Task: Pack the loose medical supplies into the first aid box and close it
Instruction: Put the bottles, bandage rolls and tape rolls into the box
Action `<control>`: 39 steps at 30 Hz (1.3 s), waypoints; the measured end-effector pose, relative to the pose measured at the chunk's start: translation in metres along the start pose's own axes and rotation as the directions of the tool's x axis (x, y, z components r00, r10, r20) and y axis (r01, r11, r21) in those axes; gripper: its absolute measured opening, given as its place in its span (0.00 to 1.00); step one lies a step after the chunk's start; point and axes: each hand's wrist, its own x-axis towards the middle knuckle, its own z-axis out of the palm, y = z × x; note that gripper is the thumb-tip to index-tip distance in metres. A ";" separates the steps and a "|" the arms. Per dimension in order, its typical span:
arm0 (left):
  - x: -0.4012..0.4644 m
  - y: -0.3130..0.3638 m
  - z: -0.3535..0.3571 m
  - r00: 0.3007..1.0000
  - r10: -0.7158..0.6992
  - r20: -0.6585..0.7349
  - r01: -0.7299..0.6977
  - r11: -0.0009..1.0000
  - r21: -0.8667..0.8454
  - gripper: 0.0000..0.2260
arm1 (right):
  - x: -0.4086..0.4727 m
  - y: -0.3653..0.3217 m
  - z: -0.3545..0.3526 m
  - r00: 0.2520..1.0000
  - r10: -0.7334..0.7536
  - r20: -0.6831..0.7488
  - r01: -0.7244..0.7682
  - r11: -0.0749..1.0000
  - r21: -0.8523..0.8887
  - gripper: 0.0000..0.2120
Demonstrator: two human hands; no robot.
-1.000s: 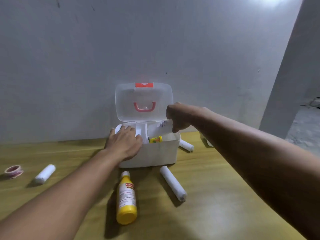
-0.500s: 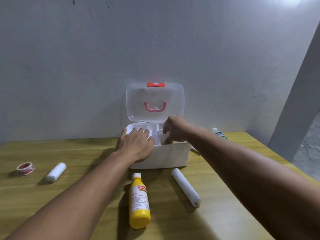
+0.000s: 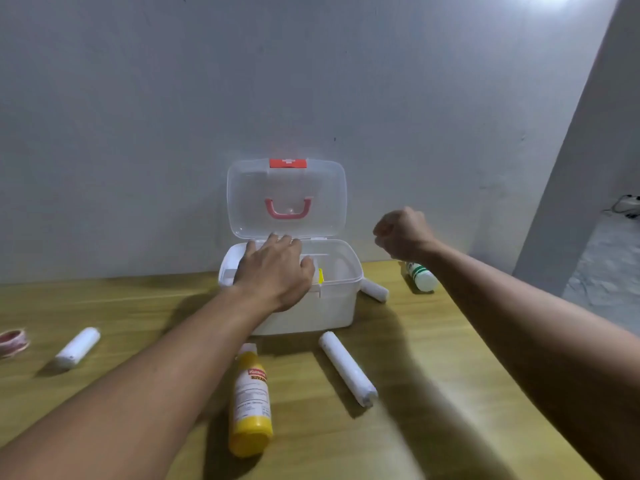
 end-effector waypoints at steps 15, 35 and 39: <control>0.001 0.039 0.017 0.985 0.171 0.033 -0.163 0.972 -0.167 0.22 | -0.030 0.073 0.002 0.920 0.374 0.119 -0.302 0.867 -0.397 0.10; -0.031 -0.017 -0.014 0.988 -0.115 0.103 0.126 0.986 -0.113 0.18 | -0.050 -0.062 -0.072 0.994 0.040 0.098 -0.079 0.896 0.437 0.27; -0.033 -0.028 -0.012 0.983 -0.163 0.089 0.170 0.983 -0.073 0.21 | -0.053 -0.090 -0.040 0.997 -0.057 0.054 0.023 0.871 0.490 0.24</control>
